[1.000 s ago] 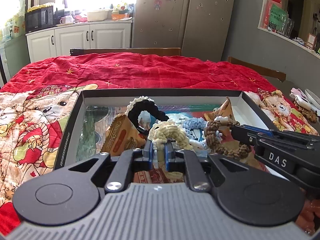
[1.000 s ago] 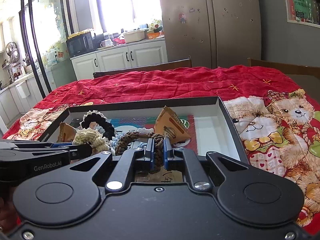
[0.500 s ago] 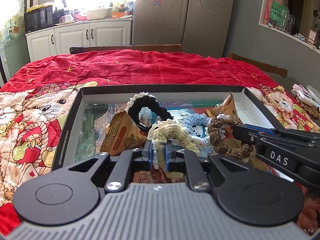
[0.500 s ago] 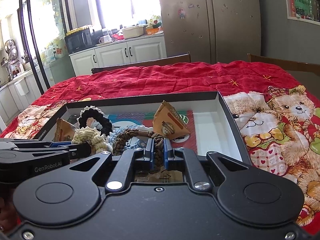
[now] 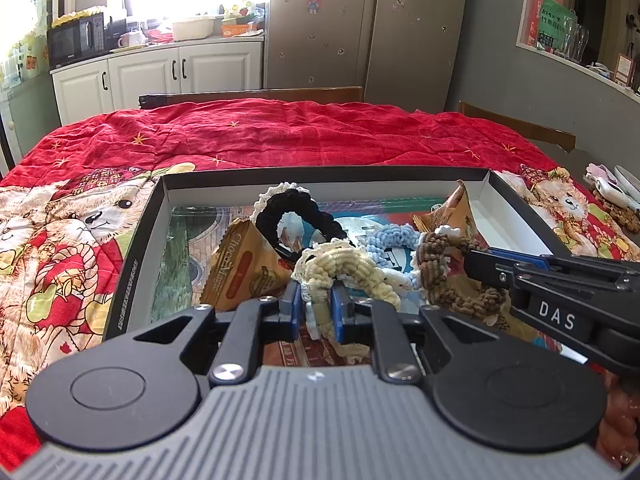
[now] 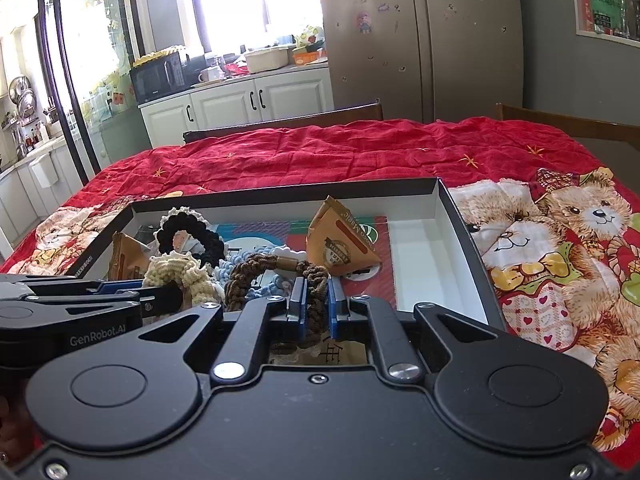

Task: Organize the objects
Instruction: 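Open left tool to drop cream scrunchie in box while right tool releases brown scrunchie, then withdraw both tools from the box toward the remaining clips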

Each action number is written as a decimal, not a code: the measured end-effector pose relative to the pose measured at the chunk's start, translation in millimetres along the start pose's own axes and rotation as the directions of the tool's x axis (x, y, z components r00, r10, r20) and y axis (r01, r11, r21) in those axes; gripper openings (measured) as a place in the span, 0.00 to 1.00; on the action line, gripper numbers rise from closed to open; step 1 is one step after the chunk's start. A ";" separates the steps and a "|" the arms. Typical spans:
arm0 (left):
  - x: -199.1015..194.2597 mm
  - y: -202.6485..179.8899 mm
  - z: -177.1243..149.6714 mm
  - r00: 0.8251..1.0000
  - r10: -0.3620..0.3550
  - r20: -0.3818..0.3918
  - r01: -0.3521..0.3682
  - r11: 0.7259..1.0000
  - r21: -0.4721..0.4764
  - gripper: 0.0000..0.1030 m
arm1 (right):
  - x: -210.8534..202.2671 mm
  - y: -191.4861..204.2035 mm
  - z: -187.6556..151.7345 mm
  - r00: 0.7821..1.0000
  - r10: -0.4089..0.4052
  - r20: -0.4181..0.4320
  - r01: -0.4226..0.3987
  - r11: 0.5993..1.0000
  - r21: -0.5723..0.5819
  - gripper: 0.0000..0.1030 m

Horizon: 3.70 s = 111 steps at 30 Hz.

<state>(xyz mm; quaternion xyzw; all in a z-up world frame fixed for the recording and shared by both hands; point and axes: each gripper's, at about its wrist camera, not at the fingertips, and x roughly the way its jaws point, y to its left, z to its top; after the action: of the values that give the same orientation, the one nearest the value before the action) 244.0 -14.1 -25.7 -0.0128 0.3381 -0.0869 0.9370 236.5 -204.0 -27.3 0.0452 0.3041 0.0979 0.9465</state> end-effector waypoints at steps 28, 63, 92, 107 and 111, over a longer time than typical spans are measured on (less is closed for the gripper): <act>-12.7 -7.2 0.9 0.999 0.013 0.041 -0.015 0.999 0.031 0.60 | -3.9 1.5 -1.3 1.000 -0.005 0.007 0.005 1.000 -0.009 0.26; -73.4 -6.2 0.9 0.989 0.043 0.144 -0.047 0.999 0.027 0.81 | -61.1 2.9 5.9 0.996 0.029 0.084 -0.029 1.000 0.006 0.42; -127.8 -6.1 -5.3 0.980 0.042 0.197 -0.052 0.998 0.045 0.84 | -122.8 24.6 4.5 0.990 0.065 0.123 -0.054 0.995 -0.089 0.52; -148.6 -5.4 -11.1 0.976 0.048 0.210 -0.059 0.997 0.049 0.85 | -144.6 26.1 -1.3 0.989 0.055 0.135 -0.039 0.992 -0.118 0.54; -153.9 -6.4 -14.1 0.976 0.044 0.215 -0.057 0.997 0.053 0.85 | -152.1 24.8 -6.0 0.989 0.048 0.137 -0.031 0.992 -0.124 0.56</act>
<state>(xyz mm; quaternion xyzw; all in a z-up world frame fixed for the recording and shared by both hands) 117.7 6.4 61.1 0.0140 0.2332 -0.0711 0.9697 108.0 -212.0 57.6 0.0002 0.2293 0.1315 0.9644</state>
